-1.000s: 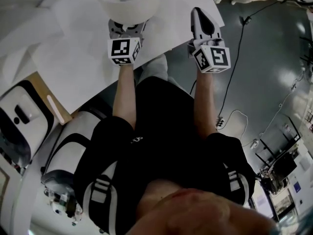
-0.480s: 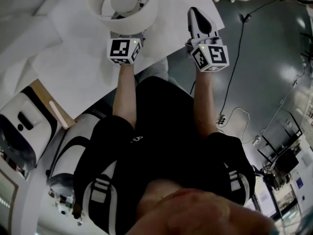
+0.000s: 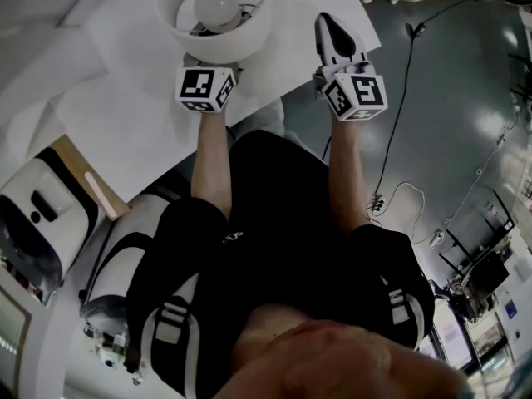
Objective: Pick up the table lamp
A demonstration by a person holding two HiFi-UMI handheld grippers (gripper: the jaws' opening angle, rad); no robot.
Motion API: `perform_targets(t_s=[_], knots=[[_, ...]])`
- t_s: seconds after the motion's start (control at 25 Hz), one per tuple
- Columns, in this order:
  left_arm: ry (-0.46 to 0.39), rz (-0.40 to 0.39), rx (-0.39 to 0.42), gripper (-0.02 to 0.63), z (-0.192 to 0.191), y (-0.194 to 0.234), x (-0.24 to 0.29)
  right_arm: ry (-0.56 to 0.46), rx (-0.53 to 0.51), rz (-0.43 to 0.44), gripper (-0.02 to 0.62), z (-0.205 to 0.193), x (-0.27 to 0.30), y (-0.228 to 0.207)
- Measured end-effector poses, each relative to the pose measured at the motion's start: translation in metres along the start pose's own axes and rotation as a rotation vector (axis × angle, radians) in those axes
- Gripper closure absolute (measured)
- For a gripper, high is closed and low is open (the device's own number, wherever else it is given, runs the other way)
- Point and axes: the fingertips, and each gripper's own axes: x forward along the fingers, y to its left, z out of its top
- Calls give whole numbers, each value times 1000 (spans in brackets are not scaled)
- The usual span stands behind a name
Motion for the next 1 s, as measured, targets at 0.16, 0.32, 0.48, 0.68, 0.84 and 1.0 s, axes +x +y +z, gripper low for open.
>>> perform_targets(t_s=[0.16,0.32,0.48,0.68,0.84,1.0], knots=[[-4,-50,-6,460,5,-15,-13,5,-5,14,578,0,-7,9],[-51,-84,-9,466,26,-30,-25,-10,-6,26,577,5,-20,18],[-56,-105,34,468,51,-49,-39,-36,-7,36,578,17,-39,28],[-92,-106,67,468,75,-73,-71,-77,-6,54,577,31,-70,46],[-139,-93,28,468,92,-86,-99,-104,-15,80,577,38,-93,62],[-151,-76,53,468,110,-113,-128,-128,-32,110,578,52,-126,81]])
